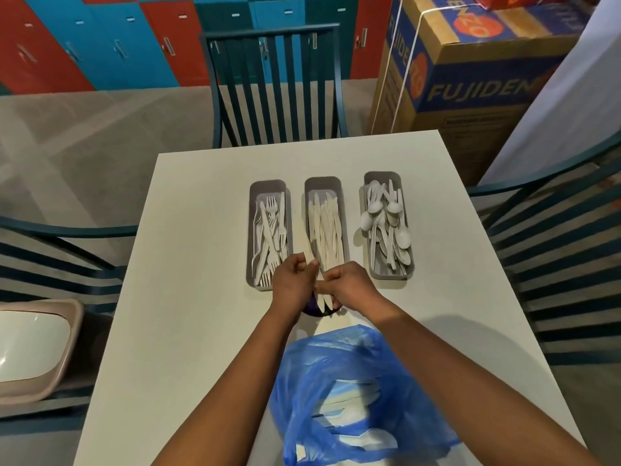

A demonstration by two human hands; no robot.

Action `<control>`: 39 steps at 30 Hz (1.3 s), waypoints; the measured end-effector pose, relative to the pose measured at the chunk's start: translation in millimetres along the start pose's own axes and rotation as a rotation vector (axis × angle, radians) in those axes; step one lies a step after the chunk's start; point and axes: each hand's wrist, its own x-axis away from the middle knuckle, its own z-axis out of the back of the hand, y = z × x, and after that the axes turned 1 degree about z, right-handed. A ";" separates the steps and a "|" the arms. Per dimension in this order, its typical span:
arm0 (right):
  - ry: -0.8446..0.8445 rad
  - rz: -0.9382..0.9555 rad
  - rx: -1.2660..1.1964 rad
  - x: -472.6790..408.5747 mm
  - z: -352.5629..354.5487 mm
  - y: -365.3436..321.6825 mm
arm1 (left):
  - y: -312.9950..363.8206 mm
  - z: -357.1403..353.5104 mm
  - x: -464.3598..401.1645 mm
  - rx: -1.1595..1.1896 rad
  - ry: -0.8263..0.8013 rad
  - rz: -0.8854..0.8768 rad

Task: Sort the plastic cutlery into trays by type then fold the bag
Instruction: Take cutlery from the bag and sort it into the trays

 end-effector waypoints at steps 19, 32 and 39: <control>-0.011 -0.188 0.003 -12.5 15.6 15.0 | 7.8 6.7 -32.9 -0.079 0.030 0.166; 0.255 -0.041 0.136 -41.8 35.5 -15.8 | 10.5 -15.5 -25.0 -0.166 0.003 -0.021; 0.228 0.020 0.114 -14.2 38.9 10.6 | 38.7 -26.5 -43.9 -0.448 -0.122 -0.061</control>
